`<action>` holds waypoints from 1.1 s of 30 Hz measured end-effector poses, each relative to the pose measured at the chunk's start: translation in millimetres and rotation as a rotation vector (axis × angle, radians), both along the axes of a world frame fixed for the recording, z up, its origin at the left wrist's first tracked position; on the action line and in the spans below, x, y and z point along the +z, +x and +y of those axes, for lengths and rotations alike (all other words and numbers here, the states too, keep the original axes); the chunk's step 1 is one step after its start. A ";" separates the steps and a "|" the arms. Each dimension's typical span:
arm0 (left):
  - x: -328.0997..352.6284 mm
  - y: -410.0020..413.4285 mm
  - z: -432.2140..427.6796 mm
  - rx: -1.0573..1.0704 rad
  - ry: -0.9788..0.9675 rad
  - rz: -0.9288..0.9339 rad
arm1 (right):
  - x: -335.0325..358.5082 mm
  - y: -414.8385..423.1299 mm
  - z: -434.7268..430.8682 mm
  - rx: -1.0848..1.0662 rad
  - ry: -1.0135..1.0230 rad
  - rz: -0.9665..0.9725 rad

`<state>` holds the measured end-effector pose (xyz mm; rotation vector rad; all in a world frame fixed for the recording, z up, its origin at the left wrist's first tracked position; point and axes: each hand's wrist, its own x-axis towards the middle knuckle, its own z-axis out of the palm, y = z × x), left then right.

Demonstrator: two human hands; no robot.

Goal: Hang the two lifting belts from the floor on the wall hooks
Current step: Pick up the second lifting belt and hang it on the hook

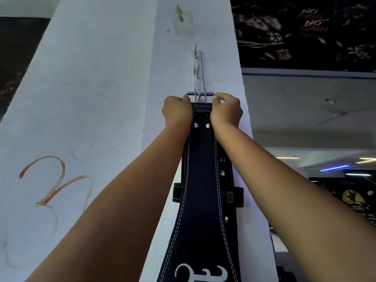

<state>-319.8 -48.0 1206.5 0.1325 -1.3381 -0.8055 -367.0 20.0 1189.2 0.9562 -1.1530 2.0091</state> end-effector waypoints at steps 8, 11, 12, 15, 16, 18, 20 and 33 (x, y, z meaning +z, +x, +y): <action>-35.0 -1.0 3.6 0.236 -0.352 -0.129 | -30.7 1.6 -2.4 -0.249 0.174 0.202; -45.5 -0.4 0.2 0.304 -0.445 -0.172 | -40.1 1.6 -3.9 -0.259 0.187 0.250; -49.5 0.7 -0.4 0.319 -0.465 -0.188 | -42.5 1.1 -2.8 -0.277 0.202 0.266; -64.6 7.1 -0.4 0.370 -0.489 -0.238 | -51.5 -3.7 2.4 -0.349 0.263 0.327; -70.1 9.9 -0.5 0.401 -0.496 -0.258 | -56.1 -5.4 4.6 -0.373 0.279 0.348; -81.8 15.5 -0.3 0.485 -0.524 -0.307 | -66.5 -8.5 10.5 -0.392 0.311 0.373; -95.1 22.3 1.5 0.550 -0.552 -0.349 | -80.3 -5.9 19.5 -0.391 0.351 0.387; -202.2 127.2 56.7 0.621 -0.595 -0.606 | -180.5 87.4 97.4 -0.591 0.632 0.453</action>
